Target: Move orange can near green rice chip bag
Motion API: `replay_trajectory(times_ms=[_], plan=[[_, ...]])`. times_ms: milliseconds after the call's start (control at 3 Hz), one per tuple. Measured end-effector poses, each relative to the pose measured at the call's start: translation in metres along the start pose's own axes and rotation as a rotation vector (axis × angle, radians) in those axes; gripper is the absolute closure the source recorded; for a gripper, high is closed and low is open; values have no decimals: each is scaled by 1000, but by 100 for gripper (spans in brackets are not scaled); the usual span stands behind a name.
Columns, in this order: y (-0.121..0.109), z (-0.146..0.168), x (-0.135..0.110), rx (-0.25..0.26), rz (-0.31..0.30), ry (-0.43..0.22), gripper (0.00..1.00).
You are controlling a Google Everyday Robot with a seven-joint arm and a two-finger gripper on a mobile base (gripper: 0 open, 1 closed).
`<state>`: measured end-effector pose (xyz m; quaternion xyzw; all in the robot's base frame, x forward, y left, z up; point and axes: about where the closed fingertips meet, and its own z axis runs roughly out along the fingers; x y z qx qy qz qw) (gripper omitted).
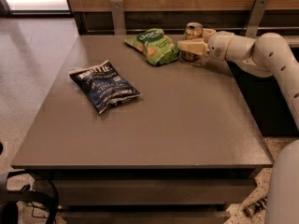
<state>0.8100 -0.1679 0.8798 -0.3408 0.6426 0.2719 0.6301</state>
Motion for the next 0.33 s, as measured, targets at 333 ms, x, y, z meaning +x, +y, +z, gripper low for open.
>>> replay_trajectory(times_ms=[333], plan=[[1, 2, 0, -2, 0, 0, 0]])
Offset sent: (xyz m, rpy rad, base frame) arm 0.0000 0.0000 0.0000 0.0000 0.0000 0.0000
